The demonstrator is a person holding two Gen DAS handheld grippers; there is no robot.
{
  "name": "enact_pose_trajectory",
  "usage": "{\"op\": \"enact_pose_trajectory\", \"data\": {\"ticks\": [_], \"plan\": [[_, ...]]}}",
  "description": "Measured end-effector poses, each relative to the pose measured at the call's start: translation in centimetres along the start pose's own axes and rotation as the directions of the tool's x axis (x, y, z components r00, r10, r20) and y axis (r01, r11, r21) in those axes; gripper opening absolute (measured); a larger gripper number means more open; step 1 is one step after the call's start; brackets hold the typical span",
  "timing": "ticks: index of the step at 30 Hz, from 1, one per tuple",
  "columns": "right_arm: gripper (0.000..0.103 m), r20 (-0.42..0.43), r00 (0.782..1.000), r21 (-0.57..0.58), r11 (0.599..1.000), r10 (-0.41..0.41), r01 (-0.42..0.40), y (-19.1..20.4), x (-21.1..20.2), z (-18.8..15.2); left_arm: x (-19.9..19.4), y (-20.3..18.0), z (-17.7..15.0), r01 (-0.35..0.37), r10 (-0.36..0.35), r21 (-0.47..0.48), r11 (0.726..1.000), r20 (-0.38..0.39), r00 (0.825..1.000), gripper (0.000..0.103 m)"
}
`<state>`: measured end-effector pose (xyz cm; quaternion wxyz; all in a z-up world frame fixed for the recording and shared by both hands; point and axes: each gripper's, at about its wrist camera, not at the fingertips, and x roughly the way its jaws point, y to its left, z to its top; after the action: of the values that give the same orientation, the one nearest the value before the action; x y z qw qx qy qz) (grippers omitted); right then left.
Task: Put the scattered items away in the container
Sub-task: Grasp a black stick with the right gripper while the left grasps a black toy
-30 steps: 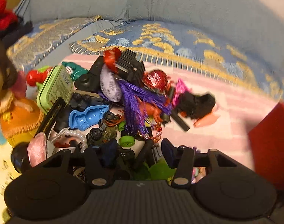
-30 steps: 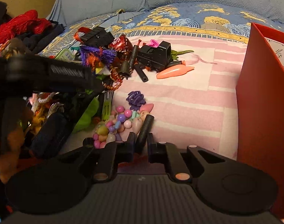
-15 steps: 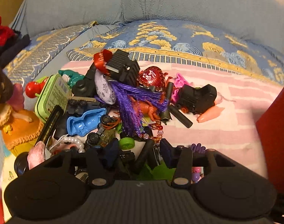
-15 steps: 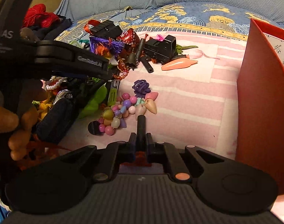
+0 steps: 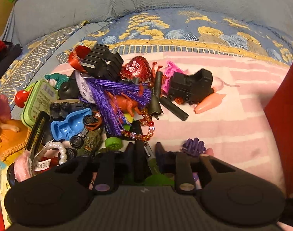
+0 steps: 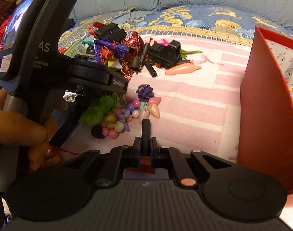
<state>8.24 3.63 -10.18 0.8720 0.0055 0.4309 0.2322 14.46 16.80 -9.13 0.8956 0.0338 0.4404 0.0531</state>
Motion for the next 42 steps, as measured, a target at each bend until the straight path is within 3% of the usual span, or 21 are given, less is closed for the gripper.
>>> {"op": "enact_pose_trajectory", "data": {"ticks": [8,14,19,22,24,28,30,32,34,38,42], "plan": [[0.006,0.036,0.999,-0.002,1.000,0.015,-0.015,0.4,-1.7,0.5,-1.5,0.1,0.5,-0.019,0.019,-0.012,1.000,0.041,0.999,0.010],[0.006,0.085,0.996,0.009,0.999,0.040,-0.041,0.4,-4.0,0.8,-3.0,2.1,1.0,0.056,-0.046,-0.125,0.991,0.083,0.995,0.010],[0.006,0.157,0.985,0.007,0.998,0.066,-0.068,0.0,-7.1,1.1,-5.7,4.6,1.5,0.198,-0.149,-0.265,0.944,0.196,0.969,0.010],[0.006,0.194,0.979,0.025,0.998,0.057,-0.063,-0.8,-9.0,1.4,-7.0,4.5,1.8,0.257,-0.189,-0.269,0.928,0.256,0.948,0.010],[0.006,0.216,0.975,0.039,0.998,0.043,-0.053,-1.5,-10.2,1.7,-7.2,4.6,2.0,0.306,-0.230,-0.285,0.908,0.271,0.935,0.010],[0.006,0.245,0.969,0.056,0.998,0.023,-0.038,-2.7,-11.6,1.9,-7.1,5.1,1.9,0.318,-0.234,-0.321,0.892,0.272,0.933,0.009],[0.006,0.246,0.969,0.064,0.997,0.035,-0.052,-2.9,-11.7,1.8,-6.9,5.7,1.6,0.367,-0.278,-0.351,0.861,0.279,0.919,0.009],[0.006,0.237,0.970,0.071,0.995,0.048,-0.067,-3.1,-11.4,1.8,-6.8,5.7,1.6,0.395,-0.303,-0.351,0.849,0.290,0.908,0.009],[0.006,0.233,0.971,0.086,0.993,0.062,-0.084,-3.3,-11.3,1.7,-7.2,5.1,1.7,0.397,-0.303,-0.314,0.862,0.308,0.902,0.009],[0.006,0.240,0.970,0.085,0.995,0.035,-0.057,-3.5,-11.1,1.5,-8.2,3.1,2.0,0.341,-0.263,-0.200,0.918,0.335,0.905,0.009],[0.006,0.239,0.970,0.086,0.995,0.032,-0.054,-3.6,-11.1,1.5,-7.1,3.9,1.8,0.282,-0.221,-0.215,0.935,0.269,0.937,0.010]]}}
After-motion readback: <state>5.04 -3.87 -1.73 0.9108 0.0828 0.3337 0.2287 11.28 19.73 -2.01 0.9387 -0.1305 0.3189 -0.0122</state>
